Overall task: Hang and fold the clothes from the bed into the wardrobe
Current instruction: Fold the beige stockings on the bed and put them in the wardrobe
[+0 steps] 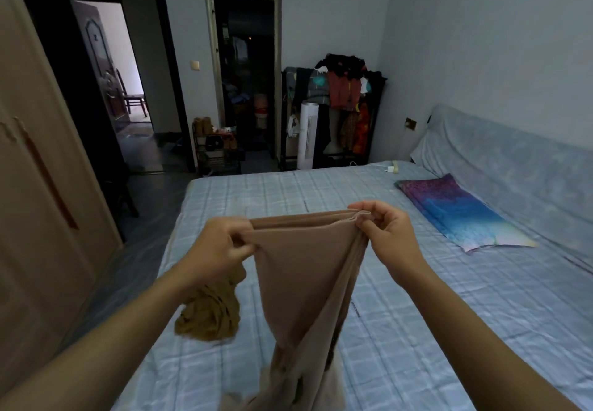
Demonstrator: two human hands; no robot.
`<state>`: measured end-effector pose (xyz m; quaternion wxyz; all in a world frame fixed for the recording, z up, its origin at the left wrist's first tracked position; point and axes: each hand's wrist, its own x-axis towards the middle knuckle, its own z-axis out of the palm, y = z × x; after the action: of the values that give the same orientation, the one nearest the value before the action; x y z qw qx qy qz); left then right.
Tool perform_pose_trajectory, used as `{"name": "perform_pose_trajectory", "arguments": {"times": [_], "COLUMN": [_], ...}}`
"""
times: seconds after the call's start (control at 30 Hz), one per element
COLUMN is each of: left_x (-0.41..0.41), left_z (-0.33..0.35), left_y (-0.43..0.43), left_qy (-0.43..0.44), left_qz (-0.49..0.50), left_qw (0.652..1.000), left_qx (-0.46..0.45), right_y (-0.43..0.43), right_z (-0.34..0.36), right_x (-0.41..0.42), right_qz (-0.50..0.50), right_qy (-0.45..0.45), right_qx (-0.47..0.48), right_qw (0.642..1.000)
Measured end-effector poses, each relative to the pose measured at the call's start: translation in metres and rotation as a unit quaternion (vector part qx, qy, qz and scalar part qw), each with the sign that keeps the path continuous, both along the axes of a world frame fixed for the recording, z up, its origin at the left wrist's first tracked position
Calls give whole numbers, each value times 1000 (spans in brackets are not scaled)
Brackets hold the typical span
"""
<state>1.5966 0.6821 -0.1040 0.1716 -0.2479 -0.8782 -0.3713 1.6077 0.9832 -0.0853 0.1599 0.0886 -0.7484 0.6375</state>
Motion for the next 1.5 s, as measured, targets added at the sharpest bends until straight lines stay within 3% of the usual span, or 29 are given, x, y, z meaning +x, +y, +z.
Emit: {"name": "perform_pose_trajectory", "arguments": {"times": [0.17,0.37,0.6,0.77,1.03,1.5], "left_x": [5,12,20,19,26,-17], "left_z": [83,171,216,211,195,172], "left_y": [4,9,5,-6,-16,-18], "left_qy": [24,123,193,158,50,1], "left_qz": [-21,-10,45,73,16,-65], "left_qw": [991,975,958,958,943,915], "left_qx": [131,184,208,226,329,398], "right_y": [4,0,-15,-20,-20,-23], "right_z": [49,118,161,164,159,130], "right_x": [-20,-40,-40,-39,-32,-45], "right_qz": [-53,-113,-118,-102,-58,-38], "right_qy": [96,207,269,264,193,184], "right_qx": [19,63,17,4,32,-19], "right_qw": [994,970,956,959,979,982]}}
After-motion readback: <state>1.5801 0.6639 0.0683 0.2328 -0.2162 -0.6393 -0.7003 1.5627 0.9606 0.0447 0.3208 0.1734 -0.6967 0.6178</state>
